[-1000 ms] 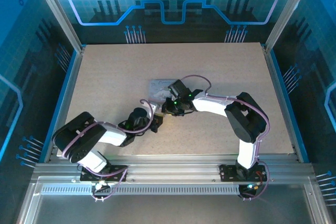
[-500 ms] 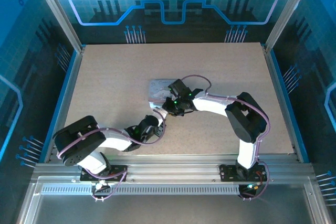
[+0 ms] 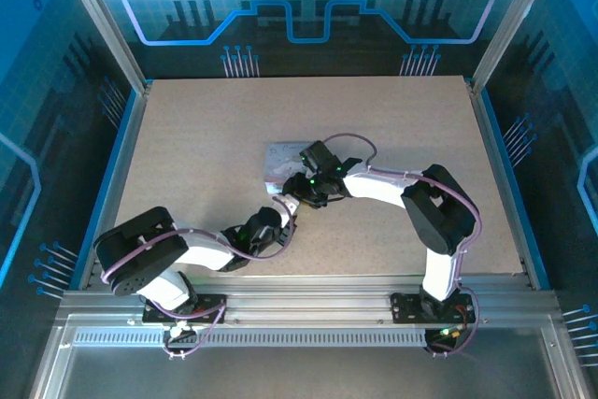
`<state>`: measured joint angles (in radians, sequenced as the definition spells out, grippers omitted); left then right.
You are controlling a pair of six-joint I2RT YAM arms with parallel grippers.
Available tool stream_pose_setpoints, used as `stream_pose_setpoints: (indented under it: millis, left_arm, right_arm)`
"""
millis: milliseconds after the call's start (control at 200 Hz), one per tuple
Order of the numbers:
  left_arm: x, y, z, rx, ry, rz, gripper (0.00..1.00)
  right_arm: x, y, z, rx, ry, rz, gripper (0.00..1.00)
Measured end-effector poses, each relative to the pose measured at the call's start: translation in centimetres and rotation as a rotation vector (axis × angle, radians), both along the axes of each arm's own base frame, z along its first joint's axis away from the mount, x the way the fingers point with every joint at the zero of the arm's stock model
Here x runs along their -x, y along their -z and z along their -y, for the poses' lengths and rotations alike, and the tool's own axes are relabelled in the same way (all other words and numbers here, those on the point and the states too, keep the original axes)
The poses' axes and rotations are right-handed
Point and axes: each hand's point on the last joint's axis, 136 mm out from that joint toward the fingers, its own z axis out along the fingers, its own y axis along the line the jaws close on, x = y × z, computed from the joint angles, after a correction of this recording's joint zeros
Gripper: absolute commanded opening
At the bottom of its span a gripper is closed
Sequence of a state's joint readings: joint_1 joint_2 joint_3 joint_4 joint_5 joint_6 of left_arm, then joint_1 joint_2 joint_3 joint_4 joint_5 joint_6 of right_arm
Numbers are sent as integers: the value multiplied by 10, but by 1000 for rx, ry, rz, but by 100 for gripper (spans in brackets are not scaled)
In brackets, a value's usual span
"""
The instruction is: Unlock a padlock with a key
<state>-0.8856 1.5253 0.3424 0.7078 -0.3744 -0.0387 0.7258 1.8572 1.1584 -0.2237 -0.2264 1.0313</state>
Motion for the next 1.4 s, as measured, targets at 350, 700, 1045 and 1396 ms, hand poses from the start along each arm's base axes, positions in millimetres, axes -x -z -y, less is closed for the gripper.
stream_pose_setpoints:
  millis: [350,700,1045,1396]
  left_arm:
    - [0,-10,2,69,15,-23,0]
    - [1,-7,1,70,13,-39,0]
    - [1,-5,1,65,13,-43,0]
    - [2,-5,2,67,18,-45,0]
  right_arm:
    - [1,-30,11,-1,17,69,58]
    - [10,-22,19,41,13,62,54]
    - [19,-11,24,74,9,44,40]
    - [23,-1,17,89,-15,32,25]
